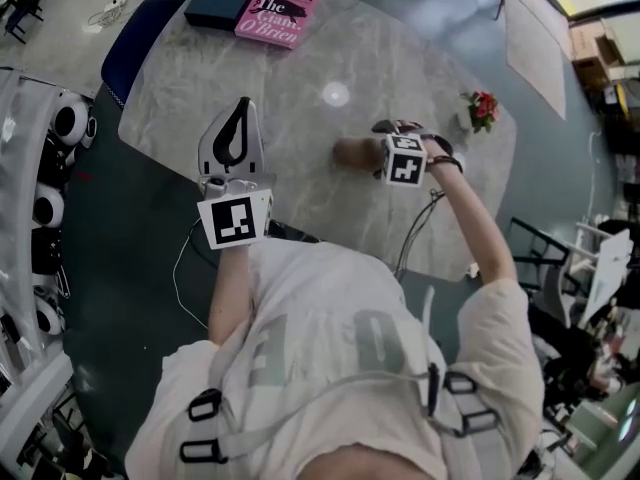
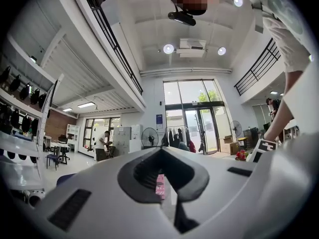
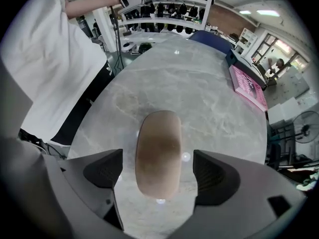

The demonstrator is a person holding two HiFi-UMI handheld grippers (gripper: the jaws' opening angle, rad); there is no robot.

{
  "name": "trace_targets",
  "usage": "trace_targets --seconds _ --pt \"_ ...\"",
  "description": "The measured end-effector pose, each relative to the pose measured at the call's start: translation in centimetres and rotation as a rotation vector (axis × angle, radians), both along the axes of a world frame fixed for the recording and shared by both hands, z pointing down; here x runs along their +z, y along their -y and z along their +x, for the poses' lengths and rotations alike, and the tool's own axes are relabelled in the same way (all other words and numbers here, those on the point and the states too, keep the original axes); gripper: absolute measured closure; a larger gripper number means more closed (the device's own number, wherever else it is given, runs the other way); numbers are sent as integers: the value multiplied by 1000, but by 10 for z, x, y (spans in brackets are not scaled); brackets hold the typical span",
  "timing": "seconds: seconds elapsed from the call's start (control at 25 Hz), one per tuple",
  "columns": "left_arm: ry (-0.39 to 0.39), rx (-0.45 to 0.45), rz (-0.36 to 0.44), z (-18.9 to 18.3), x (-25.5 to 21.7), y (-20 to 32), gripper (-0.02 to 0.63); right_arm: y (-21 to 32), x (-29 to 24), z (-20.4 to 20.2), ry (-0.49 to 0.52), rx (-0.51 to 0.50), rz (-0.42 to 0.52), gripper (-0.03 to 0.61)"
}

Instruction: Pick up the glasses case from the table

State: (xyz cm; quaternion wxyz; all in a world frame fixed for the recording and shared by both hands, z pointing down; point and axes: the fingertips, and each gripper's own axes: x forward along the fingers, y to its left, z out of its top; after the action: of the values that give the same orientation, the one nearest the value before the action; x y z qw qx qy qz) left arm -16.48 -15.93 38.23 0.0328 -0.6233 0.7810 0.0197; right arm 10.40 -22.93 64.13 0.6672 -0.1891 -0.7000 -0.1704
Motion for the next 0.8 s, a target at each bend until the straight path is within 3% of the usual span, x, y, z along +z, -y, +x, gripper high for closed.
trace_targets --seconds 0.4,0.8 --pt "-20 -38 -12 -7 11 -11 611 5 31 7 -113 -21 -22 156" --pt "-16 -24 -44 0 18 -13 611 3 56 13 -150 13 -38 156"
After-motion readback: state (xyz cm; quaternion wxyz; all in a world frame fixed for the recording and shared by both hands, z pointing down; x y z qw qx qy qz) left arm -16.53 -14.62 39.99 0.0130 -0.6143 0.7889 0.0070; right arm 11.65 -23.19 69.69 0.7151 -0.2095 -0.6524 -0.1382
